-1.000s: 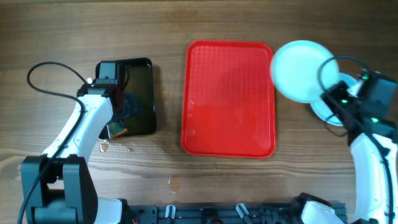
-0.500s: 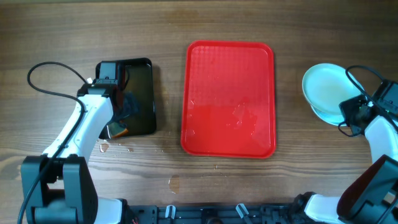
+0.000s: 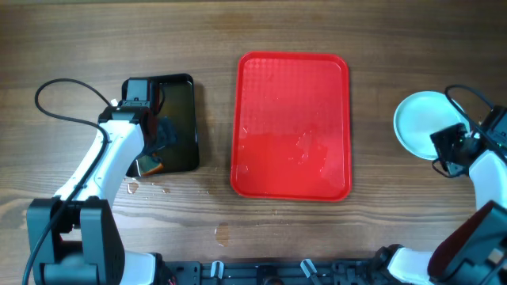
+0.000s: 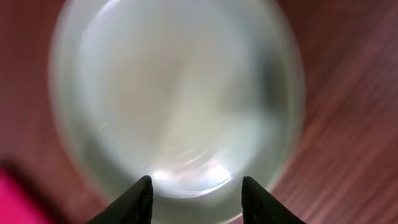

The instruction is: Clean dirty plates on tray and stack at the side

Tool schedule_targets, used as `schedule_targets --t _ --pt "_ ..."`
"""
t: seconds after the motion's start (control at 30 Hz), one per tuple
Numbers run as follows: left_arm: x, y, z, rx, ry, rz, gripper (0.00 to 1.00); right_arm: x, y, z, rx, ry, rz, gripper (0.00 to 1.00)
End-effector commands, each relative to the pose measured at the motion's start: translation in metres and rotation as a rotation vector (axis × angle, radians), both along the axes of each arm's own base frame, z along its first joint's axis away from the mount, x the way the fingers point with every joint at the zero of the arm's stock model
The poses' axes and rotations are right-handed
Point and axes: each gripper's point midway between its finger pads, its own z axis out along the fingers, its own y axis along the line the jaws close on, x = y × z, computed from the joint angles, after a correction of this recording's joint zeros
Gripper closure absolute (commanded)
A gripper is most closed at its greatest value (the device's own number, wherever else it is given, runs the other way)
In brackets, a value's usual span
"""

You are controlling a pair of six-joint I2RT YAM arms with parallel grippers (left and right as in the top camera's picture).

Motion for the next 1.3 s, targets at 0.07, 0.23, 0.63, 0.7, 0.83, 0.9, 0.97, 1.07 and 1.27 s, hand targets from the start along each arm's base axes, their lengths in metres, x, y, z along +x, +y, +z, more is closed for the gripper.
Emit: schedule_targets --t 0.07,0.23,0.63,0.7,0.83,0.9,0.97,1.07,1.27 --pt "0.0 0.001 -0.001 -0.001 0.002 0.002 0.0 0.03 0.083 0.106 -0.06 -0.348 0.427 0.53" --pt "0.0 0.001 -0.001 -0.001 0.002 0.002 0.0 -0.011 0.182 0.208 -0.194 -0.668 0.784 0.48" --pt "0.0 0.001 -0.001 -0.001 0.002 0.002 0.0 -0.095 0.222 0.213 -0.038 -0.636 0.715 0.0" --pt "0.0 0.001 -0.001 -0.001 0.002 0.001 0.0 -0.097 0.22 0.212 -0.139 -0.636 0.763 0.0" --pt "0.0 0.001 -0.001 -0.001 0.002 0.002 0.0 -0.097 0.229 0.237 -0.533 -0.847 1.025 0.0" --pt "0.0 0.001 -0.001 -0.001 0.002 0.001 0.0 -0.104 0.23 0.236 -0.689 -0.923 1.073 0.0" --pt "0.0 0.001 -0.001 -0.001 0.002 0.001 0.0 -0.113 0.23 0.222 -0.742 -0.947 1.078 0.0" --pt "0.0 0.001 -0.001 -0.001 0.002 0.002 0.0 -0.111 0.223 0.198 -0.795 -0.955 1.035 0.0" --pt "0.0 0.001 -0.001 -0.001 0.002 0.002 0.0 -0.083 0.22 0.15 -0.847 -1.02 1.01 0.0"
